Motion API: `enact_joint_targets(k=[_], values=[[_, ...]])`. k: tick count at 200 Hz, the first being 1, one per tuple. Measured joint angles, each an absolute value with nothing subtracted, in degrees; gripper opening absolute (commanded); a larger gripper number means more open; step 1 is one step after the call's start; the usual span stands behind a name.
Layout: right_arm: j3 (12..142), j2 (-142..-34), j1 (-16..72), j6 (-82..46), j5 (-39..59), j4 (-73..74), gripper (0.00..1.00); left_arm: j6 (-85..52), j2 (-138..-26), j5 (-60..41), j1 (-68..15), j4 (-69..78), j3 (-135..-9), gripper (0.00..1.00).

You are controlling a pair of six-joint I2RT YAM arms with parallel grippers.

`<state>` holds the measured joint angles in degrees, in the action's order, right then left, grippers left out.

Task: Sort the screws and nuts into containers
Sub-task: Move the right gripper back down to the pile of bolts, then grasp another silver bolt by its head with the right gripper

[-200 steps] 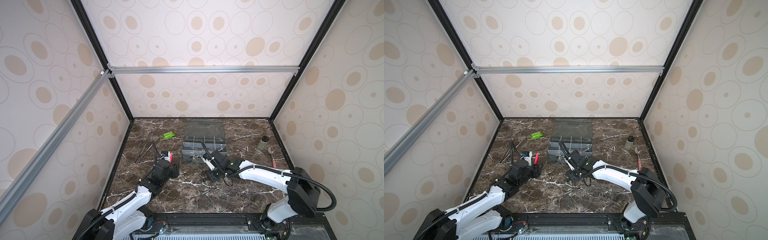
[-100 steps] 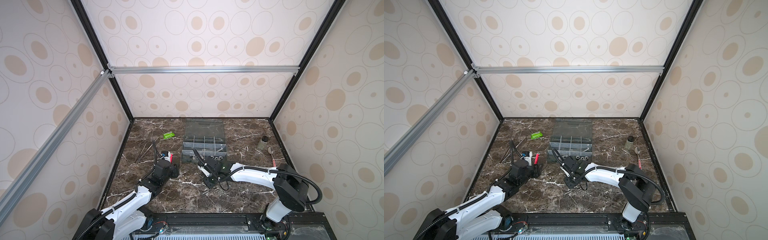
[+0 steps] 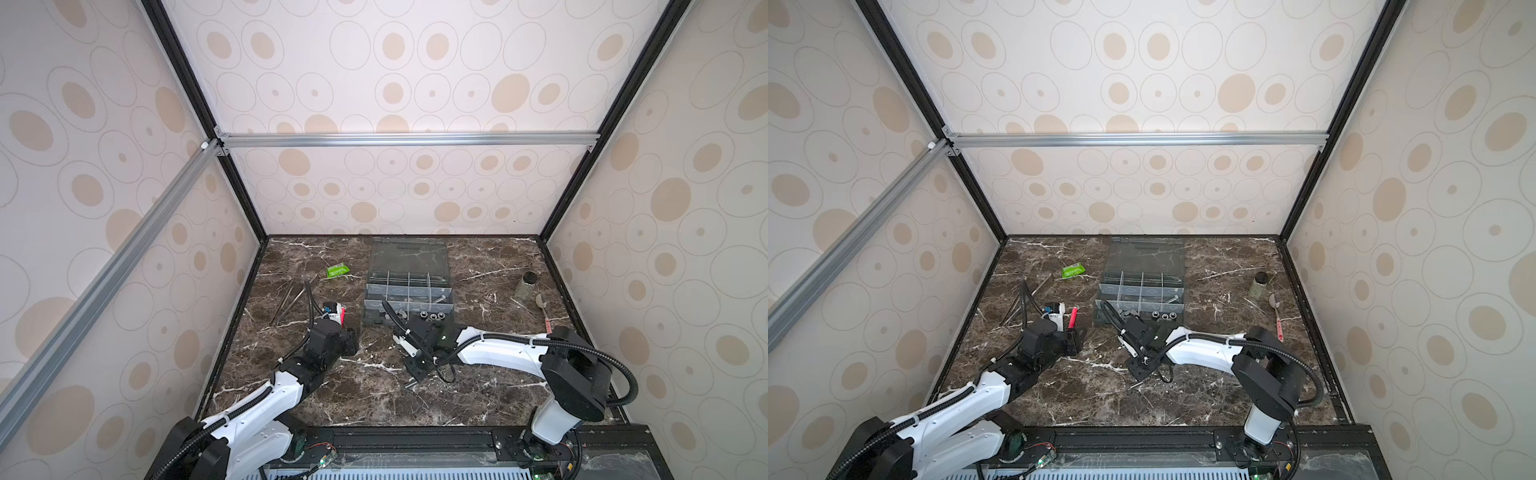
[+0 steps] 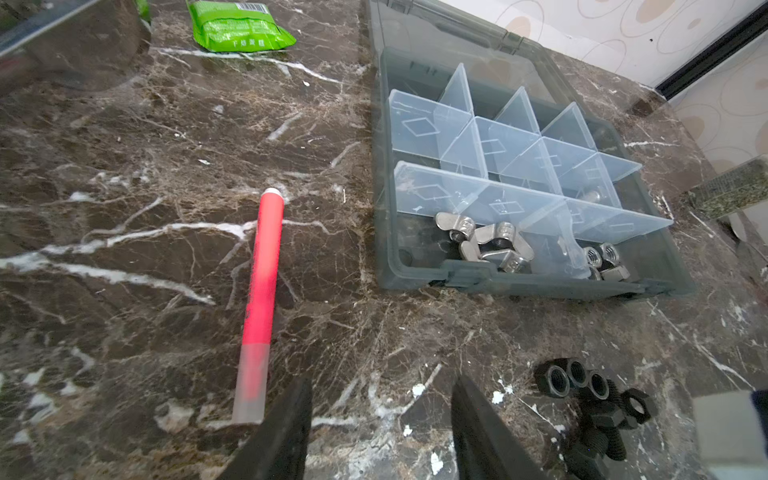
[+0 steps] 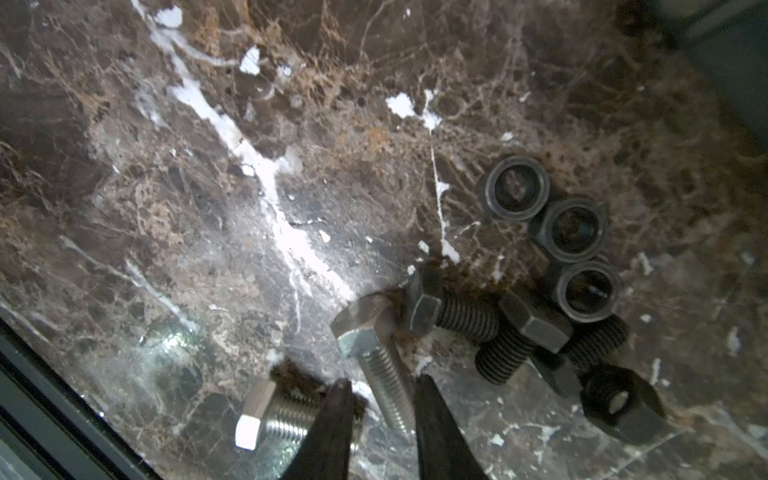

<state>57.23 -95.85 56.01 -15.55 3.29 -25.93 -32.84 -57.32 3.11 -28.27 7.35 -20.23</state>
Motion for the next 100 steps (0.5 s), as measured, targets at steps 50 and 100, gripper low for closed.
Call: enact_joint_targets(k=[50,100], values=[[58.0,-97.2,56.3,-15.5,3.2,-26.3,0.29,-32.8,-57.3,3.1,-28.3,7.4,-20.3,0.54],[58.7,-98.1,56.6,-15.5,3.0,-26.8,0.29,-32.8,-57.3,3.1,-28.3,7.4,-20.3,0.54]])
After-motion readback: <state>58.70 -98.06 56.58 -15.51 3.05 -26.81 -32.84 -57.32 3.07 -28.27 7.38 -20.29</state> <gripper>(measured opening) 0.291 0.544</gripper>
